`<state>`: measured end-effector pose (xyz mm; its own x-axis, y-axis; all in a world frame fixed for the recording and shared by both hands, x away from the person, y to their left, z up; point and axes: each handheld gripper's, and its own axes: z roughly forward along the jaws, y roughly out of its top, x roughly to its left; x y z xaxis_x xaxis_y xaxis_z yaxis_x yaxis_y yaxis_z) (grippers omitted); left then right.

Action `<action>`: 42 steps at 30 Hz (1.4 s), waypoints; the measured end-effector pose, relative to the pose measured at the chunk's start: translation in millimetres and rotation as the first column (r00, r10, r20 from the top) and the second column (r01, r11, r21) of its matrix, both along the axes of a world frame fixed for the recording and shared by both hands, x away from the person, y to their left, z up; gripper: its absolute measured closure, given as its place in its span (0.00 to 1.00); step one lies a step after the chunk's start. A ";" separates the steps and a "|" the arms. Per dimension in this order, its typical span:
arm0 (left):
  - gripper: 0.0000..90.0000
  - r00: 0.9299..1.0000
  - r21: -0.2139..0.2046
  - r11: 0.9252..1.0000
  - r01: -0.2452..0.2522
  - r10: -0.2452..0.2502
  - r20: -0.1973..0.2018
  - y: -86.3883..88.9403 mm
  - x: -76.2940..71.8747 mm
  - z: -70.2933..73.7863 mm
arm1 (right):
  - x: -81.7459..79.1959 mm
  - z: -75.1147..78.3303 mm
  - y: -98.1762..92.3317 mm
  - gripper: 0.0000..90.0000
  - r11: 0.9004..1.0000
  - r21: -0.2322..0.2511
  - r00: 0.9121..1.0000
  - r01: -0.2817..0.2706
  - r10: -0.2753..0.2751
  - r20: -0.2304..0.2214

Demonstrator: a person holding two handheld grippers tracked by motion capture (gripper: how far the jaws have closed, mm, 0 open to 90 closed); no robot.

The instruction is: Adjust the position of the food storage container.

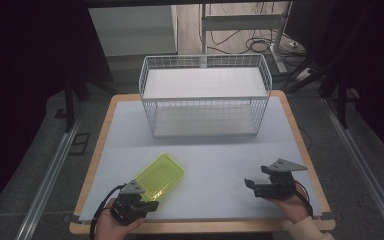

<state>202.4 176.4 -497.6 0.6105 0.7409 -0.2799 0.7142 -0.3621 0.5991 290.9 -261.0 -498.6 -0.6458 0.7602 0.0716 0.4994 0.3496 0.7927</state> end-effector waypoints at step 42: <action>1.00 0.990 0.039 0.989 -0.142 0.141 0.024 35.2 18.0 -7.7 | -0.1 -1.1 1.7 0.21 1.000 -0.007 1.000 -0.013 0.013 -0.005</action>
